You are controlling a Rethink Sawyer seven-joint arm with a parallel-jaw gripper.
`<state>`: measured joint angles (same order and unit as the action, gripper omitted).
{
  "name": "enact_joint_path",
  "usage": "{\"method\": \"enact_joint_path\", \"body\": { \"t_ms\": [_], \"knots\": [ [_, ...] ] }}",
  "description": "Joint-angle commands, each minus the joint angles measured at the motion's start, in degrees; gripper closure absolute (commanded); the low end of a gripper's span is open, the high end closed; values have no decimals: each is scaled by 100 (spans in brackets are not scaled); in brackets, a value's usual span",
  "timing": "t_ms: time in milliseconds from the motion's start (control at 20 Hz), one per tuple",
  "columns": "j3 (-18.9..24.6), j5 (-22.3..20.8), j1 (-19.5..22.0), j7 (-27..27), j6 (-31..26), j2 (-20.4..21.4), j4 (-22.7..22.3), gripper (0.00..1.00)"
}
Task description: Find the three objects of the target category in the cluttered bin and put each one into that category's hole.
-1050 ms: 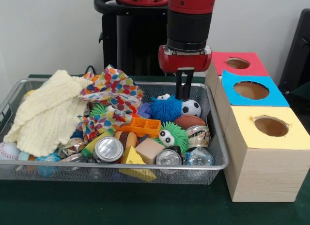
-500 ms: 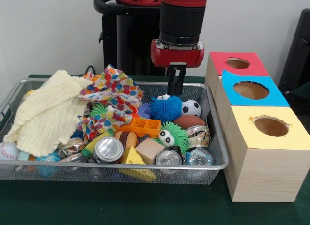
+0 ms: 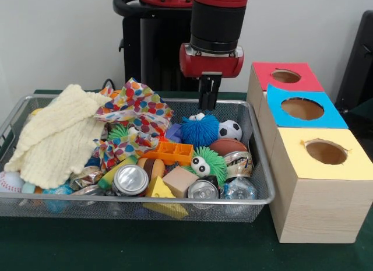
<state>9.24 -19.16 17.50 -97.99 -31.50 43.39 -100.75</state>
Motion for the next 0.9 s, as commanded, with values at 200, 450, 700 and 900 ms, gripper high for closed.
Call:
{"method": "enact_joint_path", "body": {
  "t_ms": [200, 450, 700, 900],
  "knots": [
    [111, -208, 308, 627, -1515, 204, 734, 100],
    [233, -316, 474, 870, -1764, 384, 953, 100],
    [368, -337, 656, 1008, -1825, 421, 1059, 100],
    [452, -405, 846, 1277, -1881, 467, 1175, 100]
  ]
}}
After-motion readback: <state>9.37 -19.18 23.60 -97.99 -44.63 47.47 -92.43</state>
